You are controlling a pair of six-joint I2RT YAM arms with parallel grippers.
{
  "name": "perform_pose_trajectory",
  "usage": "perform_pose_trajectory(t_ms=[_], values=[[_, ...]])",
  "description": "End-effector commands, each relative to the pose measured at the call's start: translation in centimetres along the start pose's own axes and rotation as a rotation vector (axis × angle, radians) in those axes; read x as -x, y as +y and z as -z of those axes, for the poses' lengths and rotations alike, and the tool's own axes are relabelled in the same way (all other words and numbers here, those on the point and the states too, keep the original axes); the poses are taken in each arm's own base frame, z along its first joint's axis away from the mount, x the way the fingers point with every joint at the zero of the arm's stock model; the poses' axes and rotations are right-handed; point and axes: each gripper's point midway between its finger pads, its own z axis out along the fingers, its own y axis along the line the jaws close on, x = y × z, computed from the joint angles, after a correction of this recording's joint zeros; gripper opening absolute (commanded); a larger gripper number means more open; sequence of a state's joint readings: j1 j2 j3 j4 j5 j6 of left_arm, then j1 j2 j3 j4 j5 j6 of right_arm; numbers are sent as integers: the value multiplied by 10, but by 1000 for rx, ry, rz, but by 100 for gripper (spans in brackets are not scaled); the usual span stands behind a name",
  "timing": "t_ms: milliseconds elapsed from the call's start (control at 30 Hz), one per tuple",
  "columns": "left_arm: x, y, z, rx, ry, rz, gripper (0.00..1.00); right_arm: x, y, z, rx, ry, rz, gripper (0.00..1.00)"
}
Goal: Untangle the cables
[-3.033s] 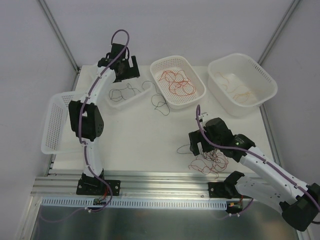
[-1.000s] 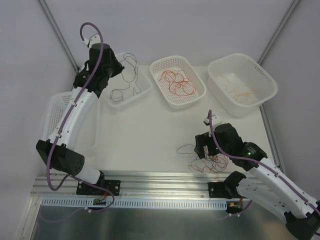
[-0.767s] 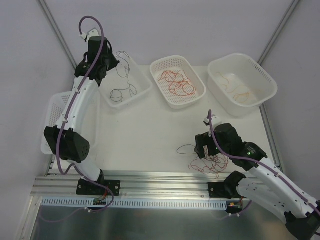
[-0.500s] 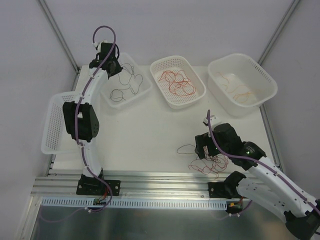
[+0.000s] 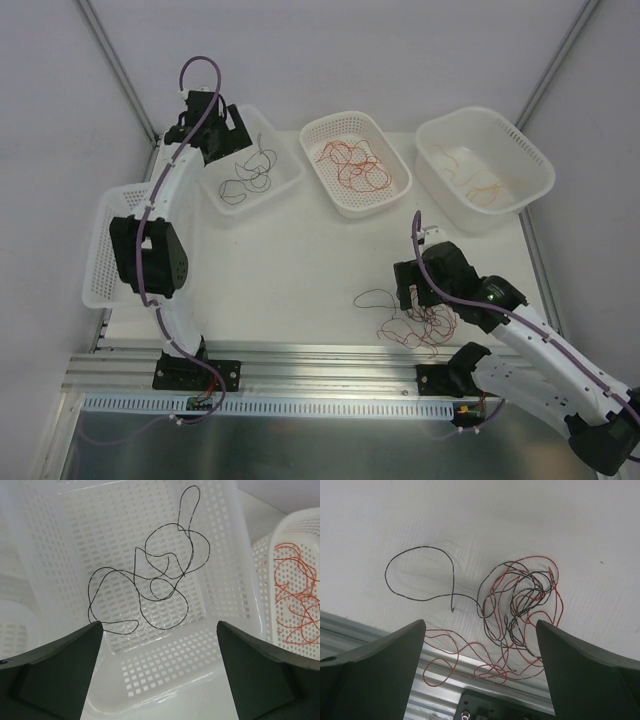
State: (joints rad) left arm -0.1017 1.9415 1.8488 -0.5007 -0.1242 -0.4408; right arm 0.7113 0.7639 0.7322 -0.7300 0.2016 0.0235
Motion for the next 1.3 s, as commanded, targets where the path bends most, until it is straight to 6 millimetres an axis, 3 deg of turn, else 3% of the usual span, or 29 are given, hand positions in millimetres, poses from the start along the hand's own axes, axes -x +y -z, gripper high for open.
perform_pose_trajectory(t_ms=[0, 167, 200, 233, 300, 333, 367, 433, 467, 500, 533, 567, 700, 833, 933, 967, 1067, 1100, 1167, 1267], values=[[9, -20, 80, -132, -68, -43, 99, 3, -21, 6, -143, 13, -91, 97], [-39, -24, 131, -208, -34, -101, 99, -11, -36, 2, -250, 63, -214, 97], [-61, -18, 131, -207, 5, -117, 99, -15, -40, -1, -268, 77, -238, 98], [-66, -25, 156, -257, -19, -130, 99, -20, -42, -2, -279, 91, -260, 98], [-89, -19, 177, -289, -15, -144, 99, -30, -49, -5, -305, 110, -330, 98], [-104, -27, 188, -347, 12, -164, 99, -34, -51, -6, -309, 115, -355, 98], [-126, -22, 188, -357, 54, -171, 99, -39, -56, -9, -323, 125, -400, 98], [-142, -25, 213, -441, 65, -153, 99, -53, -52, -19, -282, 164, -441, 98], [-160, -18, 211, -442, 104, -145, 99, -56, -53, -24, -275, 171, -474, 99], [-163, -15, 221, -467, 94, -129, 99, -54, -46, -31, -218, 165, -493, 99], [-172, -16, 226, -493, 119, -105, 99, -67, -44, -40, -210, 207, -501, 99], [-188, -9, 223, -488, 152, -97, 99, -68, -44, -45, -197, 215, -518, 97], [-211, 2, 237, -524, 176, -55, 99, -49, -28, -67, -93, 215, -504, 83], [-228, 11, 239, -525, 199, -30, 99, -18, -7, -84, 15, 201, -407, 55], [-240, 16, 239, -521, 229, -7, 99, 5, 17, -97, 74, 211, -260, 40], [-245, 18, 238, -519, 243, -2, 99, 23, 35, -98, 122, 178, -197, 39], [-254, 20, 235, -513, 275, 20, 99, 28, 70, -108, 221, 202, -60, 32], [-255, 20, 234, -508, 281, 24, 99, 39, 84, -108, 265, 187, -32, 32], [-260, 20, 232, -500, 305, 37, 99, 39, 97, -112, 273, 205, 20, 32], [-265, 18, 228, -479, 336, 51, 99, 49, 98, -113, 249, 187, 14, 41]])
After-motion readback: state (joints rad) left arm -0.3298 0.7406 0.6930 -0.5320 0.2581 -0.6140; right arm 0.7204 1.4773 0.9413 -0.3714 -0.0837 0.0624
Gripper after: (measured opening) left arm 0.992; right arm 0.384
